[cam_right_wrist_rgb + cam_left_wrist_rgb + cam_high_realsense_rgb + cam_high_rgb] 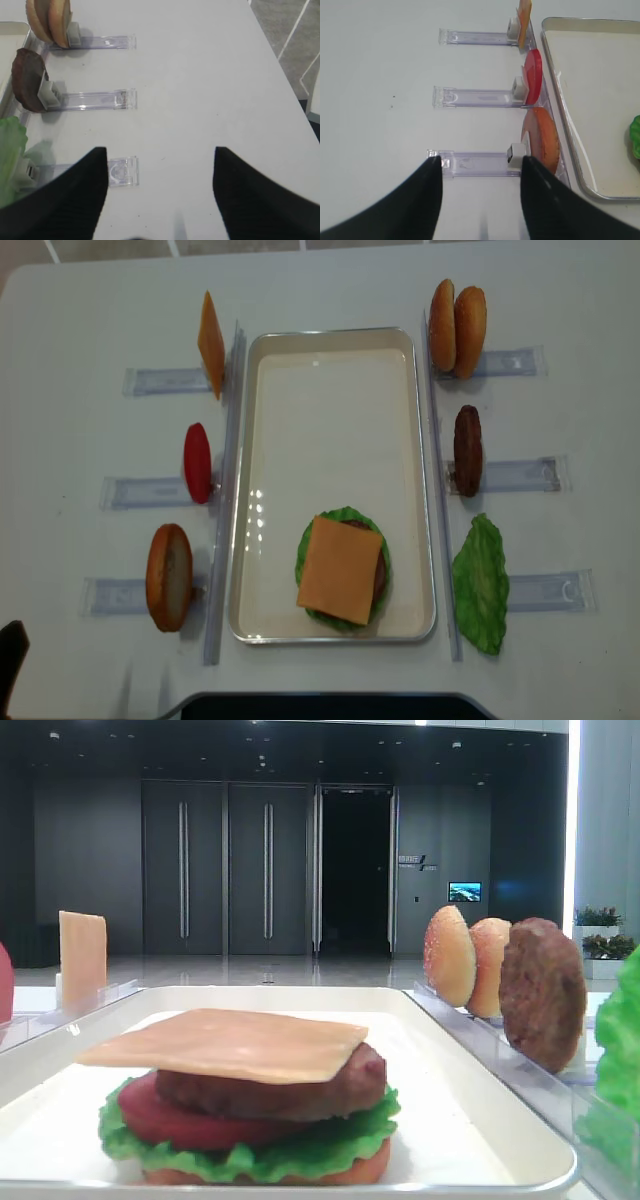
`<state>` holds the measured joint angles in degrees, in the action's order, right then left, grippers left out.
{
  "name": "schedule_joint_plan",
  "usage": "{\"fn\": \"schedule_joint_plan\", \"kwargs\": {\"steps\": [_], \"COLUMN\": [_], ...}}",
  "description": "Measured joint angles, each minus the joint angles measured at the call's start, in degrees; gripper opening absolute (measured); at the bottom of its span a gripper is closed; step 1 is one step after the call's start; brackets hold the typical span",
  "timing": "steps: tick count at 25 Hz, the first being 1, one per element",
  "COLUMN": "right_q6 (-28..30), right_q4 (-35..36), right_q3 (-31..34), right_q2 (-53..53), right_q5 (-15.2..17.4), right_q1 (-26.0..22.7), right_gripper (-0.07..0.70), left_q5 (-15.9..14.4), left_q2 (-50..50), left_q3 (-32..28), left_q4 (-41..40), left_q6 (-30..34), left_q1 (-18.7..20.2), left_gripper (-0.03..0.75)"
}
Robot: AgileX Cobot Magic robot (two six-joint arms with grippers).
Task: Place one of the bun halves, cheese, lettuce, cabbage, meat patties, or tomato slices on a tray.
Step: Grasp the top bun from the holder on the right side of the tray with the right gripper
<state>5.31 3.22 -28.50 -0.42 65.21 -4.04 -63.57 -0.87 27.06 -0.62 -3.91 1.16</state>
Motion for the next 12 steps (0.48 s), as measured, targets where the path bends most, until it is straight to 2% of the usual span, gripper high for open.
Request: {"fn": "schedule_joint_plan", "kwargs": {"steps": [7, 12], "right_q6": [0.0, 0.4], "right_q4": [0.0, 0.3], "right_q3": [0.0, 0.0], "right_q2": [0.8, 13.7], "right_q5": [0.0, -0.1], "right_q1": [0.0, 0.0], "right_gripper": [0.461, 0.461], "left_q5": [0.0, 0.0], "left_q2": [0.0, 0.0], "left_q3": [0.0, 0.0], "left_q4": [0.0, 0.0], "left_q6": [0.0, 0.0], "left_q1": [0.0, 0.0], "left_gripper": [0.391, 0.391]}}
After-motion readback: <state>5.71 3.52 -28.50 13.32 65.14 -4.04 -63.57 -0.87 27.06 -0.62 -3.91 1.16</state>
